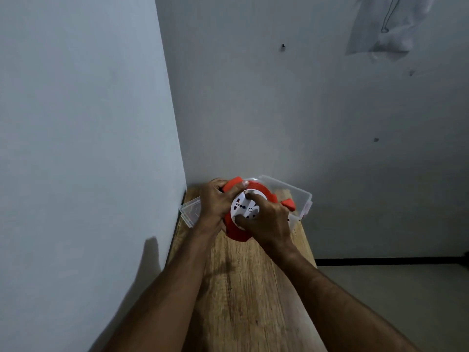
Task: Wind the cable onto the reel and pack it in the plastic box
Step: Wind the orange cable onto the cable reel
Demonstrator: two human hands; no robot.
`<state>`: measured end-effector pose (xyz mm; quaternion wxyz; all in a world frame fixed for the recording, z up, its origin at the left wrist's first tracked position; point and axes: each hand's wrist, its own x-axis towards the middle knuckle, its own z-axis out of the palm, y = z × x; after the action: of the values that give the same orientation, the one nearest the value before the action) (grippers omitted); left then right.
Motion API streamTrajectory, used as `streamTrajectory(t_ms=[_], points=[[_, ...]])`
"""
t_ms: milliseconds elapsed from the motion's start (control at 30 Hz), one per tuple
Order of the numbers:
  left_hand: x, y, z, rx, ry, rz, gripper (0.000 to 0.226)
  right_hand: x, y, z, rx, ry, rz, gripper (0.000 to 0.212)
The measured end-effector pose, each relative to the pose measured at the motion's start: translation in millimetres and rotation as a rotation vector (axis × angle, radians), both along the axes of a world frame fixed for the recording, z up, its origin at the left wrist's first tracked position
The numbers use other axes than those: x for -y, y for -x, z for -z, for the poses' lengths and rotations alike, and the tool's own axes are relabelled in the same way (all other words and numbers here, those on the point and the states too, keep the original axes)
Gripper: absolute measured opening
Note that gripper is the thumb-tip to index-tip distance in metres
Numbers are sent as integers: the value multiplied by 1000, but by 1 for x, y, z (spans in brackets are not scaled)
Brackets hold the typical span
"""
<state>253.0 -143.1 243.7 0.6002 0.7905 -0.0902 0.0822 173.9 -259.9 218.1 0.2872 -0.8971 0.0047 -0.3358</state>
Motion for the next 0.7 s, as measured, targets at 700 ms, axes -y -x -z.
streamTrajectory(t_ms=[700], points=[[-7,4,26,-237,350,-84,19,20,-9,20,236,-709,325,8]])
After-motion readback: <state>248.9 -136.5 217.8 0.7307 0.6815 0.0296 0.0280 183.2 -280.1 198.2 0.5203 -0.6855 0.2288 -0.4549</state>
